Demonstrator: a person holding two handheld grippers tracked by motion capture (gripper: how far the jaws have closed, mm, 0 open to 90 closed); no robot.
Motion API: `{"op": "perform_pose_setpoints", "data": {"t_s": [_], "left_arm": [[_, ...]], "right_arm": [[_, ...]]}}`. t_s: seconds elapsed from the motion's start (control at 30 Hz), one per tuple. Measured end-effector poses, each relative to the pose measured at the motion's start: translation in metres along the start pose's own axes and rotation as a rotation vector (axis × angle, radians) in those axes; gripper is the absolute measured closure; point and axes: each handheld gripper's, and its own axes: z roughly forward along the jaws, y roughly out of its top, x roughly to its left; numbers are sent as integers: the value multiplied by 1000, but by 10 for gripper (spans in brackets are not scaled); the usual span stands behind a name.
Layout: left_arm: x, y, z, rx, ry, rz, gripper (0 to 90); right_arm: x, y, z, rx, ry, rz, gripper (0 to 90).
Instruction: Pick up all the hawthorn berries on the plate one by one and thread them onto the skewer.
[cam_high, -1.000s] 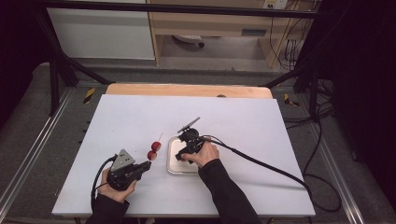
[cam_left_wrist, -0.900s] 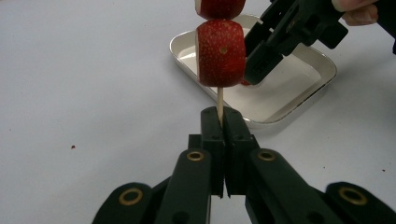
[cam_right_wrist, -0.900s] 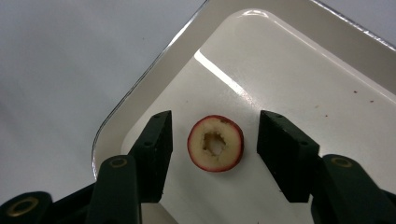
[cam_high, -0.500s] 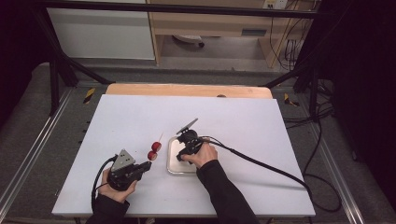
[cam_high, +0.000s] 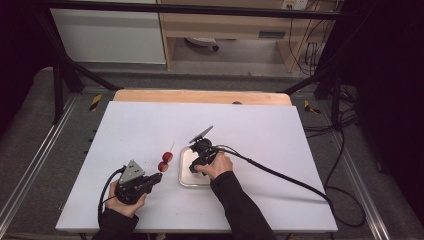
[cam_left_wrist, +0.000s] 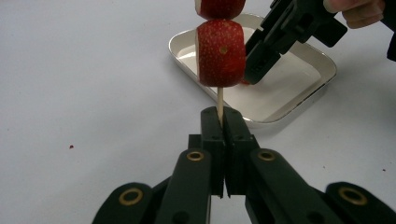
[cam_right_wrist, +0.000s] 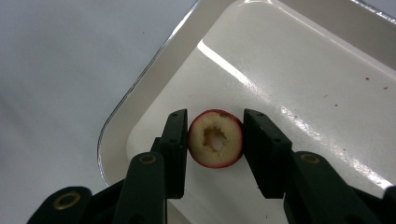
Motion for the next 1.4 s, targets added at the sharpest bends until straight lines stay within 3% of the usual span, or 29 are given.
{"op": "perform_pose_setpoints", "data": {"t_s": [0.23,0.67,1.0,1.17,1.4], "left_arm": [[-2,0,0,-8,-2,-4,885],[-10,3,1,-11,-12,10,885],[-22,6,4,-17,-17,16,885],[-29,8,6,-13,-20,22,885],[-40,14,6,-16,-24,54,886]], "right_arm": [[0,0,-22,-98,3,-6,621],[-16,-17,-67,-420,88,24,622],[-30,-43,-85,-698,201,79,622],[-32,-51,-87,-807,252,106,622],[-30,-50,-91,-880,366,136,622]]}}
